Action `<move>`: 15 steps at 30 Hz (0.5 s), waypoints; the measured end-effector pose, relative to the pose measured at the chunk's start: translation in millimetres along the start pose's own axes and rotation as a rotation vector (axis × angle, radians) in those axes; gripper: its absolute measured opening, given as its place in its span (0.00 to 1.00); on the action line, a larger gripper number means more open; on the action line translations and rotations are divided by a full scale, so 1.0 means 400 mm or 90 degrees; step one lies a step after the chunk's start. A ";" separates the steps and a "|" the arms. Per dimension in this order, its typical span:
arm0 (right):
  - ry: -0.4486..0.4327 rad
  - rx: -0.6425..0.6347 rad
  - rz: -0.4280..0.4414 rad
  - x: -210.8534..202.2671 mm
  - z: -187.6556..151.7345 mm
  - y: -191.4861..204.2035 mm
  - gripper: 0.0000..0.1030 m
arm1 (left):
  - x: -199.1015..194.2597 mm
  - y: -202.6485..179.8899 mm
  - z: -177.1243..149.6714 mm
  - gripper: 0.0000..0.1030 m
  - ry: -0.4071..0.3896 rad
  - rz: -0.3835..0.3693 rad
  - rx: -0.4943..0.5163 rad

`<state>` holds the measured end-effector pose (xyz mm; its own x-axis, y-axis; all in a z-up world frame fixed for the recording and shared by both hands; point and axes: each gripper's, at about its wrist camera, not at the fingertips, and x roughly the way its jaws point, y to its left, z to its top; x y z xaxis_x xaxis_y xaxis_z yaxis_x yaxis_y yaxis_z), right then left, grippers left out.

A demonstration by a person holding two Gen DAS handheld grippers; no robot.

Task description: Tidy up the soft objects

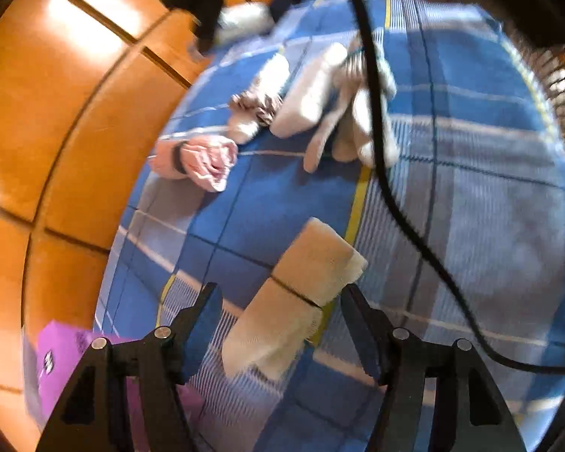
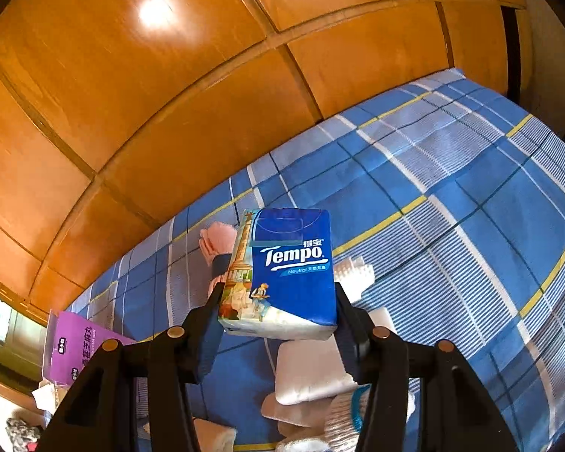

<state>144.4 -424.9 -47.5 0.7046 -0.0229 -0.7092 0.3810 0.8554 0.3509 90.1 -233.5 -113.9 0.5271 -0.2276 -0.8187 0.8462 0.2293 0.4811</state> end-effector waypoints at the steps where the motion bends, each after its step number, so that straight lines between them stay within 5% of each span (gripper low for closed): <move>1: -0.003 0.005 0.003 -0.002 0.002 -0.003 0.51 | 0.010 0.004 0.004 0.63 0.001 -0.003 -0.005; 3: -0.009 0.011 0.003 -0.005 0.002 -0.009 0.51 | 0.026 0.035 0.017 0.32 0.003 -0.044 -0.056; 6: -0.019 0.017 0.006 -0.009 0.006 -0.013 0.51 | 0.034 0.082 0.021 0.22 0.002 -0.081 -0.147; 10: -0.024 0.015 0.013 -0.012 0.008 -0.012 0.51 | 0.036 0.176 0.004 0.19 -0.005 -0.164 -0.310; 15: -0.020 0.002 0.007 -0.007 0.005 -0.004 0.51 | -0.006 0.293 0.032 0.19 -0.049 -0.186 -0.427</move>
<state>143.2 -427.1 -44.8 0.7271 -0.0296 -0.6859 0.3746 0.8543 0.3602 189.0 -218.3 -51.6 0.3120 -0.4278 -0.8483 0.7366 0.6729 -0.0684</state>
